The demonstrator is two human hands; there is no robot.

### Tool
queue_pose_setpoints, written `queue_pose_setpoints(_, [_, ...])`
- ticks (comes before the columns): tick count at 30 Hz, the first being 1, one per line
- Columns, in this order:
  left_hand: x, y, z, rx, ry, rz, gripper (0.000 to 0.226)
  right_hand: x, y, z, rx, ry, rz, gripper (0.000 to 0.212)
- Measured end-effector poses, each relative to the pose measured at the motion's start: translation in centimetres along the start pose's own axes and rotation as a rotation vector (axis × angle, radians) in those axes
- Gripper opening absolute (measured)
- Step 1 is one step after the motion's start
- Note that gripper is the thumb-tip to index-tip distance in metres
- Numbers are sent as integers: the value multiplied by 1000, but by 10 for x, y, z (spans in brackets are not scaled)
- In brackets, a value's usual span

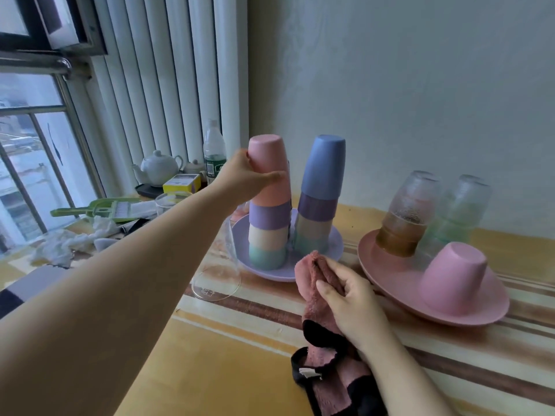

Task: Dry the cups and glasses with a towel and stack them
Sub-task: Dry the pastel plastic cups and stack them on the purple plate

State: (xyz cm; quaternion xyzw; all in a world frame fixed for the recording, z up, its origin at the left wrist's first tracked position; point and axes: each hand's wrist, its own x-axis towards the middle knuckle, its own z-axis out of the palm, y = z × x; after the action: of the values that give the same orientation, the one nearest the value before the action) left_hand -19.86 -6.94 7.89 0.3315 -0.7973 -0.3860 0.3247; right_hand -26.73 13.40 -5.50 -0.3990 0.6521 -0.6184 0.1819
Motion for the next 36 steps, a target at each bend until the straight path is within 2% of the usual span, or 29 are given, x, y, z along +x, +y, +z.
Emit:
queue_pose_setpoints(8, [3,9,5,117,-33,-40,54,0,5,0,4,16,1,49])
queue_pose_setpoints(11, [1,6,8,73,5,-61,62,0,5,-1,11,18,14,49])
queue_pose_setpoints(13, [-4,4,10,58,46,-54,75,0,4,-1,2,12,22,47])
queue_pose_setpoints(15, [-15,3,10,117,132,22,90,0,2,-2,-11,9,34,45])
queue_pose_setpoints(16, [-25,1,12,157,203,106,90,0,0,-3,-17,14,45,45])
queue_pose_setpoints(18, [-47,-5,17,190,327,350,76,0,-4,-6,-26,17,66,45])
queue_pose_setpoints(19, [-57,-10,23,186,328,453,66,0,-6,-8,-41,13,77,45])
queue_pose_setpoints(21, [-76,-18,38,159,188,529,46,-1,-11,-15,-68,9,100,45])
queue_pose_setpoints(23, [-90,-22,57,144,-20,476,29,-5,-16,-26,-63,20,109,45])
queue_pose_setpoints(25, [-99,-23,75,131,-165,424,16,-14,-18,-41,-86,62,116,45])
queue_pose_setpoints(29, [-104,-14,113,12,-339,304,16,-38,-8,-86,-145,245,119,43])
queue_pose_setpoints(32, [-103,-2,152,-17,-450,287,15,-57,8,-115,-35,420,163,41])
queue_pose_setpoints(36, [-98,19,207,-8,-540,269,34,-64,21,-141,69,571,212,40])
